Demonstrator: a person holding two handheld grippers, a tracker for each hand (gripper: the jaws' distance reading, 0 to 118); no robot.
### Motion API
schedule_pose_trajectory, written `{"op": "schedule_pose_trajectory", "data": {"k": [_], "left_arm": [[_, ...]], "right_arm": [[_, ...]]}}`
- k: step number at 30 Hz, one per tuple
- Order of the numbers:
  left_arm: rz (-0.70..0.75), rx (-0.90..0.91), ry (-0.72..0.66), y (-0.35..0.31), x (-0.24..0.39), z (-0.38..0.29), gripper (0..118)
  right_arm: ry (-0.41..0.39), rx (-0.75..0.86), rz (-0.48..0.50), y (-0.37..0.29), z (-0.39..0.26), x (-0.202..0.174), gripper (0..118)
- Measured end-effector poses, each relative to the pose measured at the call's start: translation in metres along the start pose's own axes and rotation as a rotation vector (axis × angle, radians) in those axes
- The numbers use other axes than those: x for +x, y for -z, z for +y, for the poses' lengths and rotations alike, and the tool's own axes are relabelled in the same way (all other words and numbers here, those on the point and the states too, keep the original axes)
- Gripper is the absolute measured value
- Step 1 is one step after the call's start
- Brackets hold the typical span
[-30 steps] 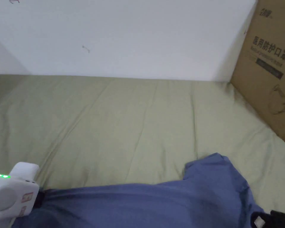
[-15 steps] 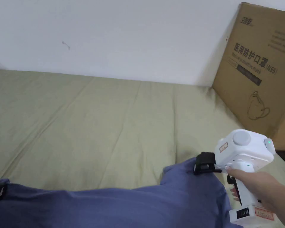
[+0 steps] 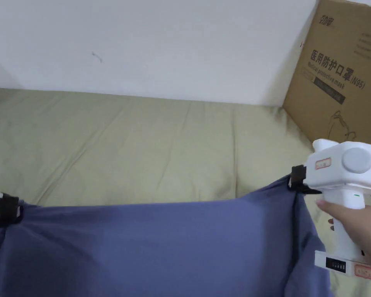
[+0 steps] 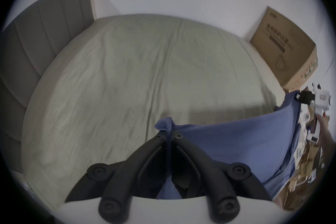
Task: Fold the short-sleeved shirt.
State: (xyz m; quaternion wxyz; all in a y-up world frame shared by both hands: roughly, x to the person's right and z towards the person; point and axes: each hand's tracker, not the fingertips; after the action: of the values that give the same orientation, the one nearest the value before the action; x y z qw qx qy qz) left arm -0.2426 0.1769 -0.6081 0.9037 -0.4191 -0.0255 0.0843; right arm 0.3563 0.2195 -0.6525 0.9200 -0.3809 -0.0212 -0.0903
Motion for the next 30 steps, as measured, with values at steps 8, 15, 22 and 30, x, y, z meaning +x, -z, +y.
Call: {"op": "schedule_pose_trajectory", "data": {"k": [8,15,22,30], "left_arm": [[-0.087,0.073,0.045,-0.038,0.006,0.010,2],[-0.124,-0.007,0.200,-0.073,-0.004,-0.071,2],[-0.133,-0.134,0.320,-0.064,-0.016,-0.149,2],[-0.231,-0.089,0.098,-0.101,-0.028,-0.144,83]], "right_arm": [[0.155,0.116,0.043,-0.073,-0.023,0.015,1],[0.212,-0.119,0.068,-0.135,-0.195,0.056,1],[0.259,-0.128,0.031,-0.121,-0.284,0.086,1],[0.229,-0.052,0.007,-0.161,-0.236,0.076,99]]}}
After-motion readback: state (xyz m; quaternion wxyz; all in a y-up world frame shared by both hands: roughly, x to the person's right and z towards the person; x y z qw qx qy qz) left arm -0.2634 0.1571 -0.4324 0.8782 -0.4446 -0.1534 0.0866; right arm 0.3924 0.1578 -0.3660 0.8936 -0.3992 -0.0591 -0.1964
